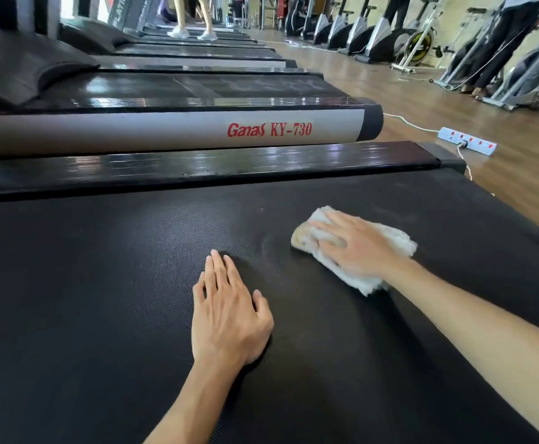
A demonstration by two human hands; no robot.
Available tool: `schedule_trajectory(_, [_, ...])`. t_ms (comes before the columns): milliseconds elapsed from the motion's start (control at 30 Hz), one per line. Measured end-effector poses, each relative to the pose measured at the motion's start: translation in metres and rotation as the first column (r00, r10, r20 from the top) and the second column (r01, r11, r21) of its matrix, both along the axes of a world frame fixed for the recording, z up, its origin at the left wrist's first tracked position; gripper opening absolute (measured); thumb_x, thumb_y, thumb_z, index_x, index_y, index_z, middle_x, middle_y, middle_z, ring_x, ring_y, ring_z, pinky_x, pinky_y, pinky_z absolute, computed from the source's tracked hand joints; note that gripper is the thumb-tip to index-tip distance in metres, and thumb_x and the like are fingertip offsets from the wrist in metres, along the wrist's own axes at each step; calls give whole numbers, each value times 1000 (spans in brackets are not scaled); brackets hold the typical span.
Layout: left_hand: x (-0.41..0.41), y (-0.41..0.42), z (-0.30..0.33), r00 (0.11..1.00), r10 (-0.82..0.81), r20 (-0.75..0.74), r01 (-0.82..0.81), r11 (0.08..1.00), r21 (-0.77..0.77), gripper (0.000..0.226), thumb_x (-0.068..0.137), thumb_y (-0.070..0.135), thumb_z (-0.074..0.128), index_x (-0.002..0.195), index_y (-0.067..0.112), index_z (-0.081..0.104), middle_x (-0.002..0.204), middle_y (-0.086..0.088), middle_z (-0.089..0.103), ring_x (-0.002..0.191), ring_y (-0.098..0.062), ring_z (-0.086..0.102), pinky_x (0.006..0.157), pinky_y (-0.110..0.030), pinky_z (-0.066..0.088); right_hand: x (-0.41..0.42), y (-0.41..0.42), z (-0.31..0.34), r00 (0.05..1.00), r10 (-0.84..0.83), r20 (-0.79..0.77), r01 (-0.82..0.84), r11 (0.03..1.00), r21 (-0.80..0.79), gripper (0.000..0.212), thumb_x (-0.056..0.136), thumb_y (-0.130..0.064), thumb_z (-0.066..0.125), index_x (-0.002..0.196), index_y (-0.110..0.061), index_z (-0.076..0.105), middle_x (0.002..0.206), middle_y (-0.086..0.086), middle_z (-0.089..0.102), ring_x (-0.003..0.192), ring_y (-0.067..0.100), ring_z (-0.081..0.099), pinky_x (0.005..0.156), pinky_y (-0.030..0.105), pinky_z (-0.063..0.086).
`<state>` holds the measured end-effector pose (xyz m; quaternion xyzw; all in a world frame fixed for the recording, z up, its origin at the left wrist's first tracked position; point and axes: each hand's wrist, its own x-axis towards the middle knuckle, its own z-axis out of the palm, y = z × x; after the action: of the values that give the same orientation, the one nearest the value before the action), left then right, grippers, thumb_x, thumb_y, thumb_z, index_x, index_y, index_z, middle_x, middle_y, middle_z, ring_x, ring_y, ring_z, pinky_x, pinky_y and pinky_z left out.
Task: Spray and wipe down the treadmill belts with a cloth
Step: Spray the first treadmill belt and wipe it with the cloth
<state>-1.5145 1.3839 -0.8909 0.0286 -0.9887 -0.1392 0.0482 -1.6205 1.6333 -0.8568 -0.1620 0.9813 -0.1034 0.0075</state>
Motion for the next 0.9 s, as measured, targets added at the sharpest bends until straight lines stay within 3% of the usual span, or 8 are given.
schedule_trajectory(100, [0,0,0,1000,-2,0,2,1000,-2,86,90,48,12,160,1,-3,169,-16,-13,156,-23,-12,125,-39,2,-55,-42,-8,989,-122,-85,132,983,124,60,97,-58,22,141,-29,51,148,2,45,142,27,38,112,43,33])
schedule_trajectory(267, [1,0,3,1000,-5,20,5,1000,11,87,90,49,11,160,2,-8,168,-16,-17,156,-23,-16,125,-39,1,-61,-118,-9,997,62,-53,-58,996,75,68,91,-57,15,145,-36,49,158,2,39,149,26,31,121,45,27])
schedule_trajectory(400, [1,1,1,1000,17,8,-17,1000,18,88,89,50,12,159,-1,-6,167,-19,-16,156,-24,-16,125,-38,2,-6,-74,-6,967,254,-7,-254,967,-18,61,99,-50,39,159,-40,35,170,-15,13,156,3,6,122,16,-5])
schedule_trajectory(467, [1,2,0,1000,23,-9,-23,1000,7,88,89,49,11,159,-2,-3,168,-20,-11,157,-25,-12,125,-39,5,0,-42,-4,979,204,22,-202,977,-65,54,102,-41,48,156,-43,39,165,-23,12,150,-7,7,116,9,-5])
schedule_trajectory(567, [0,2,-2,999,28,-38,-28,1000,-5,89,88,49,11,159,-4,3,168,-22,-4,157,-27,-5,125,-40,10,-42,-33,-5,999,53,-7,-53,998,30,46,101,-48,36,143,-39,52,160,-15,31,147,8,27,117,31,23])
schedule_trajectory(667, [0,1,-2,999,22,-31,-22,1000,-9,90,87,49,9,159,-4,3,168,-22,-4,157,-27,-5,125,-41,9,-91,-68,-10,992,-54,-113,75,979,191,70,87,-61,9,129,-27,53,132,0,47,128,26,44,97,43,41])
schedule_trajectory(767, [-1,1,-3,1000,15,-18,-15,1000,-22,91,85,50,6,159,-3,0,168,-21,-7,157,-27,-8,125,-40,8,-106,-127,-8,993,-51,-102,65,988,138,75,83,-61,11,136,-29,54,142,4,49,135,29,44,109,48,38])
schedule_trajectory(900, [-2,0,-2,1000,16,10,-16,999,-32,93,82,50,1,160,0,-5,168,-19,-12,156,-25,-13,125,-38,3,-91,-184,-7,988,151,-39,-150,988,40,70,92,-59,25,152,-29,45,161,3,38,149,26,34,120,47,26])
